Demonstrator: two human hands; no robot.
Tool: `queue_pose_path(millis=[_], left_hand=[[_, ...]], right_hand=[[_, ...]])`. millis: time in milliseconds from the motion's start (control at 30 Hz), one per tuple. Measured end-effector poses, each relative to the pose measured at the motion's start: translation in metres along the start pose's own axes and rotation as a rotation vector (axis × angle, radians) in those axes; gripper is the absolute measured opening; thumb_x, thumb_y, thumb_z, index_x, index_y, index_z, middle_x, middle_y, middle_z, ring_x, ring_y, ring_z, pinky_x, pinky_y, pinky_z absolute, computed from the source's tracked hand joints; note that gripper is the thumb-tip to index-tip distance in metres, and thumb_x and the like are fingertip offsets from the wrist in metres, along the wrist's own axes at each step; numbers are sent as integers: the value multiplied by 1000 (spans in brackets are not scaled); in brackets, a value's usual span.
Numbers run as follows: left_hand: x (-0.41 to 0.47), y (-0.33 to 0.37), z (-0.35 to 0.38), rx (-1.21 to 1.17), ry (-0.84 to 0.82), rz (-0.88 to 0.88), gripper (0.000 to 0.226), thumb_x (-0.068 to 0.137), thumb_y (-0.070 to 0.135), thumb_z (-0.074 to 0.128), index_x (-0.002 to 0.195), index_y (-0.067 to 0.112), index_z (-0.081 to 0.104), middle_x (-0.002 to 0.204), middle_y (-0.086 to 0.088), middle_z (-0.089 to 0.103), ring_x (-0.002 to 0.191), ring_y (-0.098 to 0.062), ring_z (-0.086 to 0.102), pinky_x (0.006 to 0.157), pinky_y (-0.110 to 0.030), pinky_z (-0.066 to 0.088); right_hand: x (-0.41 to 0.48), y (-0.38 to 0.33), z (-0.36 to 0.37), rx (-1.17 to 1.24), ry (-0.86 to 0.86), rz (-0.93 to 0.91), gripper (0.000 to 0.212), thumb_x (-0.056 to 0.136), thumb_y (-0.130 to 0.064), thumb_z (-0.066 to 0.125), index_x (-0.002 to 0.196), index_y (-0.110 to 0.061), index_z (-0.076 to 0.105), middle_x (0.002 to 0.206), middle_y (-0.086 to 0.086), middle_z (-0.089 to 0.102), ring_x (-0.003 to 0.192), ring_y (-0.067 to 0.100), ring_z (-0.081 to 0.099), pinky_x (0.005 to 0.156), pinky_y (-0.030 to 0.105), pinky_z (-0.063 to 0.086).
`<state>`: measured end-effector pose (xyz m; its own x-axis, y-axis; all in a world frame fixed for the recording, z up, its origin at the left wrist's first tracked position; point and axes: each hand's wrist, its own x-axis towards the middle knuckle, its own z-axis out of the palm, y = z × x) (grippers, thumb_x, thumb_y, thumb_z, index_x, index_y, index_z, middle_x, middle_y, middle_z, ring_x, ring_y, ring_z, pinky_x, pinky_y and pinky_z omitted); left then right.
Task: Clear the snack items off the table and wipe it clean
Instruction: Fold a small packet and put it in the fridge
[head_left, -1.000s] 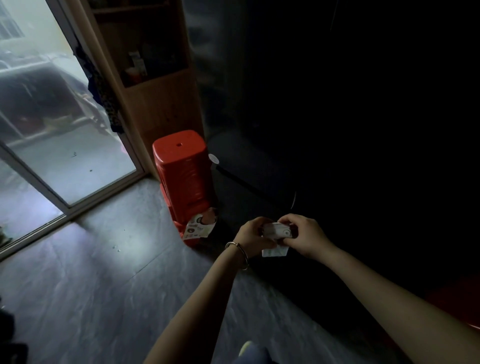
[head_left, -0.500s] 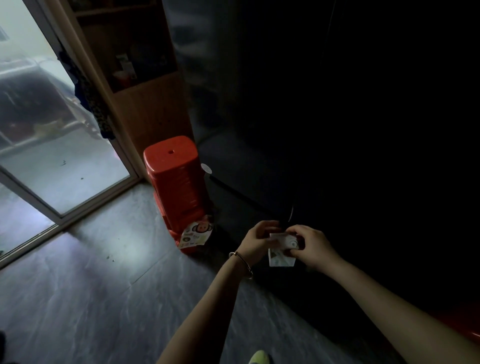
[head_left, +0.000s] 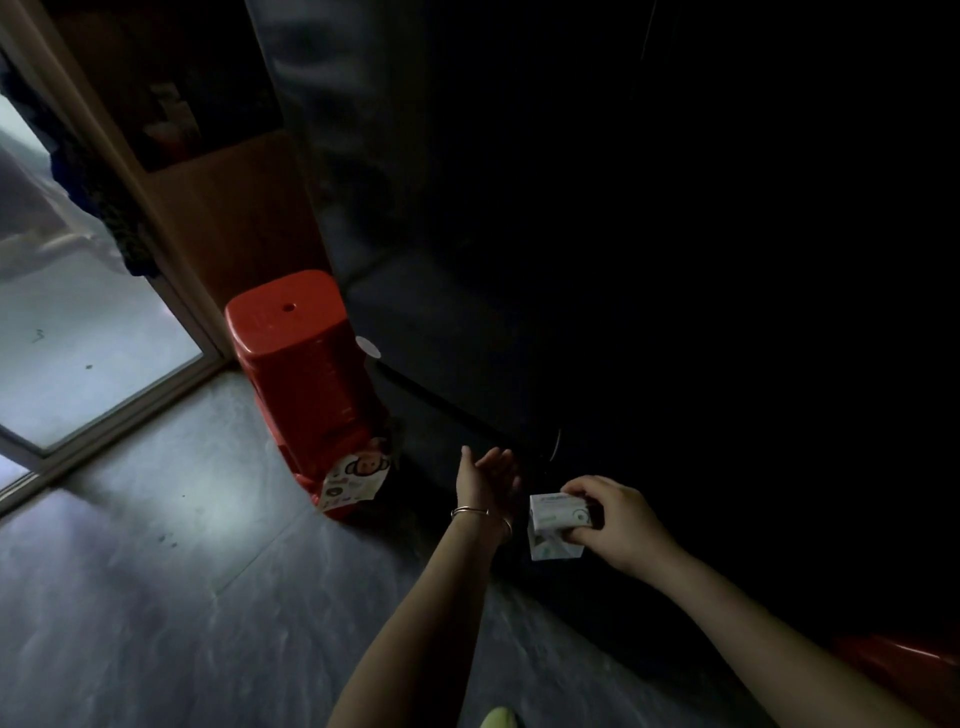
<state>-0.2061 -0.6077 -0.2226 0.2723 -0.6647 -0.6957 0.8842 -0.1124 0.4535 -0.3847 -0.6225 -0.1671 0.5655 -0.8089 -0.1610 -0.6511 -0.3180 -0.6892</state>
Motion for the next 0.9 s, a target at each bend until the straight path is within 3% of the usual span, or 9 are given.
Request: queue_pose_path(millis=[200,533,733,900], left_hand=[[25,3,20,-89,22,-98,71,94,56,37,144,6,30,148,-12,37,139,-26,33,112,-40,28],[62,11,36,-140,-9,-173,71,94,48,42,150,10,17,156,-12,19,144,-25,21,116,-38,20],[77,11,38,-110,-40,-185,66,89,48,48,142,12,36,143,-8,45,132,-23,43,106,-34,29],[80,8,33,-117,-99,-168,67,85,53,55,137,11,45,132,-7,56,112,-20,57,97,-30,38]], right_hand=[[3,9,4,-13,-4,33,42,68,-16,78,106,-26,62,101,-15,57,91,-2,56,73,9,42],[22,8,11,-30,4,53,43,68,-14,78,108,-22,63,101,-14,57,92,0,56,75,9,43],[38,5,20,-9,28,83,44,67,-12,79,108,-21,63,99,-15,55,91,0,55,74,8,41],[42,5,20,-1,16,98,44,67,-12,79,107,-22,63,99,-14,56,91,-1,55,74,9,43]])
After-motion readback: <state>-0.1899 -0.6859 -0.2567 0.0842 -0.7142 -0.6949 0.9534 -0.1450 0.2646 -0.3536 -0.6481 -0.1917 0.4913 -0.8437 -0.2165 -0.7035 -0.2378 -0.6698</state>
